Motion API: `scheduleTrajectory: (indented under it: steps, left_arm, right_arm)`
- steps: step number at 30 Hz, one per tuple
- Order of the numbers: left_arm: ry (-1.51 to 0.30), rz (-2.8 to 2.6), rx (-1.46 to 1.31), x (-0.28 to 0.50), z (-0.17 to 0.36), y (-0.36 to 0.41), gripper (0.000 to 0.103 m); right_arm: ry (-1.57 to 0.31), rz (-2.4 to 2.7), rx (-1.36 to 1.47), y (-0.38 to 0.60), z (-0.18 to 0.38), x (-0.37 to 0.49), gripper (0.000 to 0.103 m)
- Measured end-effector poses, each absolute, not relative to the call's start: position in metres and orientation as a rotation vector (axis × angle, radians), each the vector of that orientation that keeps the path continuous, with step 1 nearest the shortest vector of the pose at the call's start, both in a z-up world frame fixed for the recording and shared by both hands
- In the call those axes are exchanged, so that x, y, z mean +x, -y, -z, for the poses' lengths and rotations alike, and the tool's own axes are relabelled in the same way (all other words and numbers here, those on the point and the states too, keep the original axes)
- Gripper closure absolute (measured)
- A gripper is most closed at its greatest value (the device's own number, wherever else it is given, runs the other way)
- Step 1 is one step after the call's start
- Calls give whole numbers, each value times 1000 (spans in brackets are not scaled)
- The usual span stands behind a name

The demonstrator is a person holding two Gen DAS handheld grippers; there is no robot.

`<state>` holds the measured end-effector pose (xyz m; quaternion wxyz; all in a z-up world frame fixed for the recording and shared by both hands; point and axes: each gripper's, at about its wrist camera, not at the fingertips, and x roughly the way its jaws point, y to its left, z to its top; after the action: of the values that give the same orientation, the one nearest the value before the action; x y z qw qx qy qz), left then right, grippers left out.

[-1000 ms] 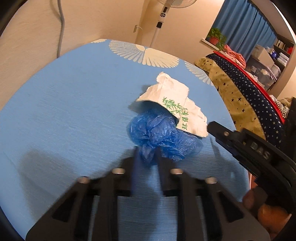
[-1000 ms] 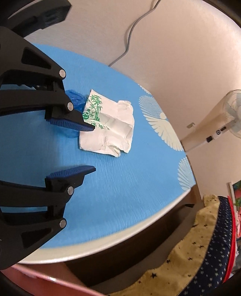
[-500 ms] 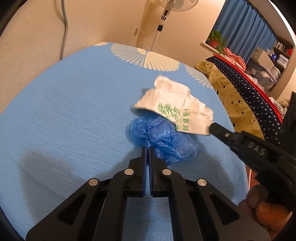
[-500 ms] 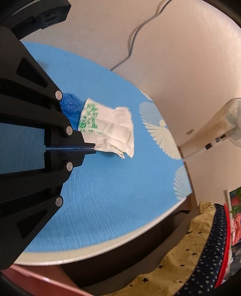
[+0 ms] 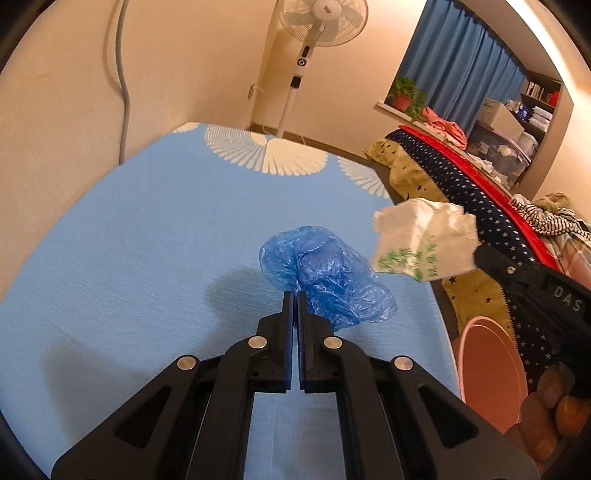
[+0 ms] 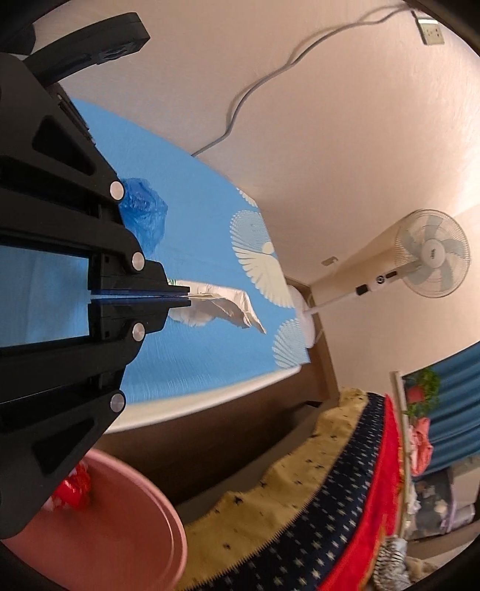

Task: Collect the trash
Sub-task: 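Lift the blue bag and white paper bag and carry both over the pink bin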

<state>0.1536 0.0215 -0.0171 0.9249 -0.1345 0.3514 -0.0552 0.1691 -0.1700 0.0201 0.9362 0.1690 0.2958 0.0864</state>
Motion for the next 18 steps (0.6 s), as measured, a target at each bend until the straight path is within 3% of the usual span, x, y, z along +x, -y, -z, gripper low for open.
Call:
scheduleTrajectory:
  steps: [18]
  left_arm:
    - [-649,186,-213,101,-20,-6,101]
  right_arm:
    - [-507,-89,226,198,-72,66,102]
